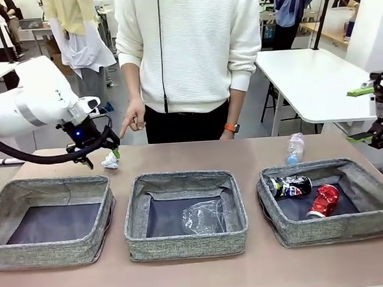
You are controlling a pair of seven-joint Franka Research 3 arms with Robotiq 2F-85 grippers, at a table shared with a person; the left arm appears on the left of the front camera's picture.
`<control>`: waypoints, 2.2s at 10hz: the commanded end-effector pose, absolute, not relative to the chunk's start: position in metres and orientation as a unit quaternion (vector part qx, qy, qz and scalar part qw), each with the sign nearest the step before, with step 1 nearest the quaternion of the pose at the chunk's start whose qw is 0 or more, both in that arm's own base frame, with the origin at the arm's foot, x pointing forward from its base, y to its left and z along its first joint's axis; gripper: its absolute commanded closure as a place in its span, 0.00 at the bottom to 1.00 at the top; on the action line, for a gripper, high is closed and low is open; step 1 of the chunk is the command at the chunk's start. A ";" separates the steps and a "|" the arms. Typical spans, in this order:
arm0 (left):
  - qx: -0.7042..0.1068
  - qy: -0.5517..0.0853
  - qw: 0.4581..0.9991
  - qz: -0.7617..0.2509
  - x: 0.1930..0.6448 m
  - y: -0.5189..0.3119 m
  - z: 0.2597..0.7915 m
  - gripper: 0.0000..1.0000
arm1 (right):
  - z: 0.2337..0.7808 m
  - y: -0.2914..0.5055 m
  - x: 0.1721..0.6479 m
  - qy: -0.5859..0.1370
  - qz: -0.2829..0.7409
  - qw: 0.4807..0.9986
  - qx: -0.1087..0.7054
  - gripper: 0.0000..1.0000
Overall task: Sort the waste into the appropriate baskets.
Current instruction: Pick up the waste item pointed out by the person.
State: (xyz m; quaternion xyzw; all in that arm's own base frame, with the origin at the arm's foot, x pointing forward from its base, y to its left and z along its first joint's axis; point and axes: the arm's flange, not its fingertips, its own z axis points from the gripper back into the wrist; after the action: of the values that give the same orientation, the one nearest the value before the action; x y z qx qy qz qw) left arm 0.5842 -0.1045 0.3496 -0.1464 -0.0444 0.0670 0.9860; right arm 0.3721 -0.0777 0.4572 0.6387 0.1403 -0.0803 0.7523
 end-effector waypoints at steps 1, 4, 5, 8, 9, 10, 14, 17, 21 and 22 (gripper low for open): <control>-0.118 -0.067 0.987 0.083 0.599 -0.107 0.351 0.00 | 0.462 -0.076 0.373 0.139 -0.087 0.749 0.642 0.00; -0.081 -0.092 0.987 0.109 0.613 -0.112 0.334 0.00 | 0.462 -0.076 0.373 0.139 -0.087 0.749 0.642 0.00; -0.077 -0.100 0.986 0.111 0.615 -0.116 0.331 0.00 | 0.462 -0.076 0.373 0.139 -0.087 0.749 0.642 0.00; -0.064 -0.095 0.987 0.110 0.619 -0.121 0.326 0.00 | 0.462 -0.076 0.373 0.139 -0.087 0.749 0.642 0.00; -0.048 -0.088 0.990 0.100 0.619 -0.121 0.324 0.60 | 0.462 -0.076 0.373 0.139 -0.087 0.749 0.642 0.00; -0.044 -0.082 0.991 0.095 0.618 -0.123 0.323 0.60 | 0.462 -0.076 0.373 0.139 -0.087 0.749 0.642 0.00; -0.038 -0.091 0.991 0.092 0.616 -0.124 0.322 1.00 | 0.462 -0.076 0.373 0.139 -0.087 0.749 0.642 0.00; -0.027 -0.091 0.991 0.095 0.616 -0.124 0.322 1.00 | 0.462 -0.076 0.373 0.139 -0.087 0.749 0.642 0.00; -0.032 -0.097 0.988 0.114 0.603 -0.114 0.345 1.00 | 0.462 -0.076 0.373 0.139 -0.087 0.749 0.642 0.00; -0.042 -0.064 0.992 0.103 0.578 -0.109 0.385 1.00 | 0.462 -0.076 0.373 0.139 -0.087 0.749 0.642 0.00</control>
State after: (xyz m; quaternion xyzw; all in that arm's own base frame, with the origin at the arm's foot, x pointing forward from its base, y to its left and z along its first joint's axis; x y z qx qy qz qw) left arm 0.6065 -0.1142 0.3480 -0.0408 -0.0873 0.1001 0.9903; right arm 0.3722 -0.0776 0.4571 0.6387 0.1404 -0.0803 0.7523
